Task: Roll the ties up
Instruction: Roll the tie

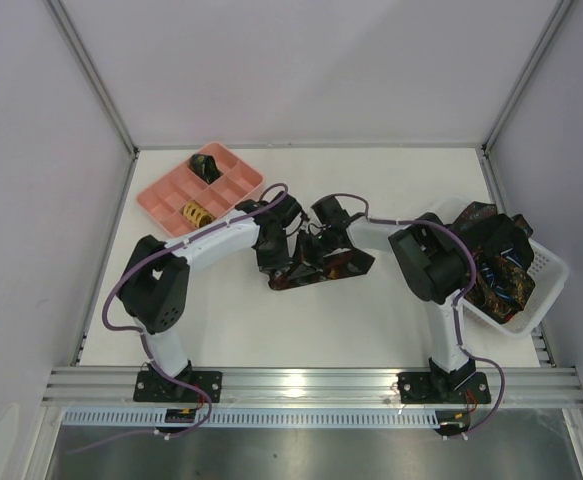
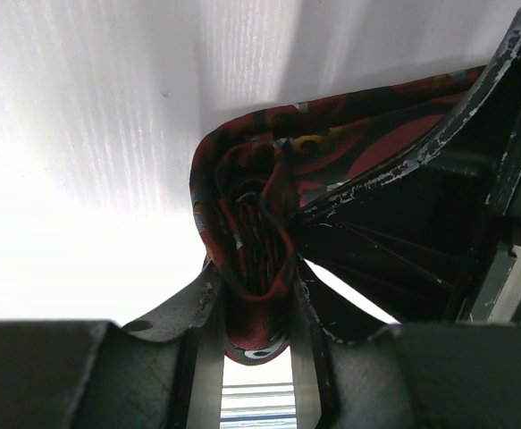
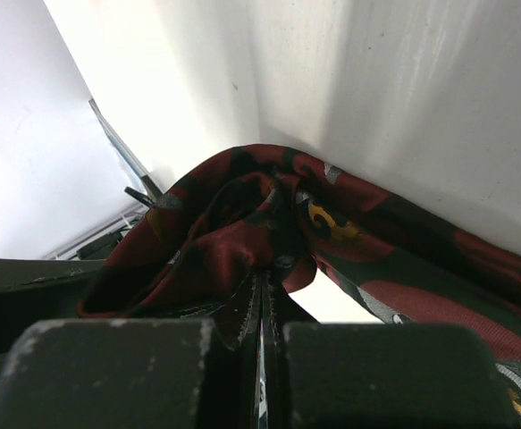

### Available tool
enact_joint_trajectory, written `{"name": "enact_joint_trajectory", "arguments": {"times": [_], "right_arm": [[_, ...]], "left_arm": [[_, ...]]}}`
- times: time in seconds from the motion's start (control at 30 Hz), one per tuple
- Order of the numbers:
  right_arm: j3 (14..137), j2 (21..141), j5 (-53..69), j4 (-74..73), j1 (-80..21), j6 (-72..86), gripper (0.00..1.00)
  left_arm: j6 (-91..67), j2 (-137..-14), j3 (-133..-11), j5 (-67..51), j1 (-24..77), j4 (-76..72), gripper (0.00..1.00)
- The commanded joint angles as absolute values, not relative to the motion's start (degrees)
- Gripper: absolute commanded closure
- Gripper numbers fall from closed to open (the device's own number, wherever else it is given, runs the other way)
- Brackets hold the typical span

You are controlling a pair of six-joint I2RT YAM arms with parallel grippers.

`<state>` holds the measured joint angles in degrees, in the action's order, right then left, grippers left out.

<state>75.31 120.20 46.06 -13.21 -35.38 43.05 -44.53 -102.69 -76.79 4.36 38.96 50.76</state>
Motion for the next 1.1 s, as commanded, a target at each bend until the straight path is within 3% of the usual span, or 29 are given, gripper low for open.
{"name": "enact_joint_trajectory", "arguments": {"times": [0.0,0.27,0.3,0.57,0.83,1.07], "right_arm": [[76.55,119.80,47.11,-10.43,-35.69,43.26,1.00],[77.08,117.07,41.58,-18.54,-33.57,35.69,1.00],[77.17,116.90,40.62,-19.59,-33.49,35.25,1.00],[78.84,118.73,40.51,-19.70,-34.01,33.40,1.00],[83.14,123.31,48.86,-13.28,-37.26,37.79,1.00],[83.50,122.79,46.60,-16.67,-36.92,37.63,1.00]], "left_arm": [[-46.85,-101.59,-79.01,-4.13,40.08,45.09,0.86],[-47.20,-103.18,-81.65,-1.93,40.08,49.48,0.91],[-46.94,-103.44,-82.17,-1.76,40.25,49.74,0.99],[-45.70,-103.62,-83.67,-0.53,40.25,51.06,0.97],[-45.18,-105.47,-85.61,1.65,40.96,53.26,0.92],[-44.74,-110.21,-85.70,4.39,41.75,58.10,0.99]]}}
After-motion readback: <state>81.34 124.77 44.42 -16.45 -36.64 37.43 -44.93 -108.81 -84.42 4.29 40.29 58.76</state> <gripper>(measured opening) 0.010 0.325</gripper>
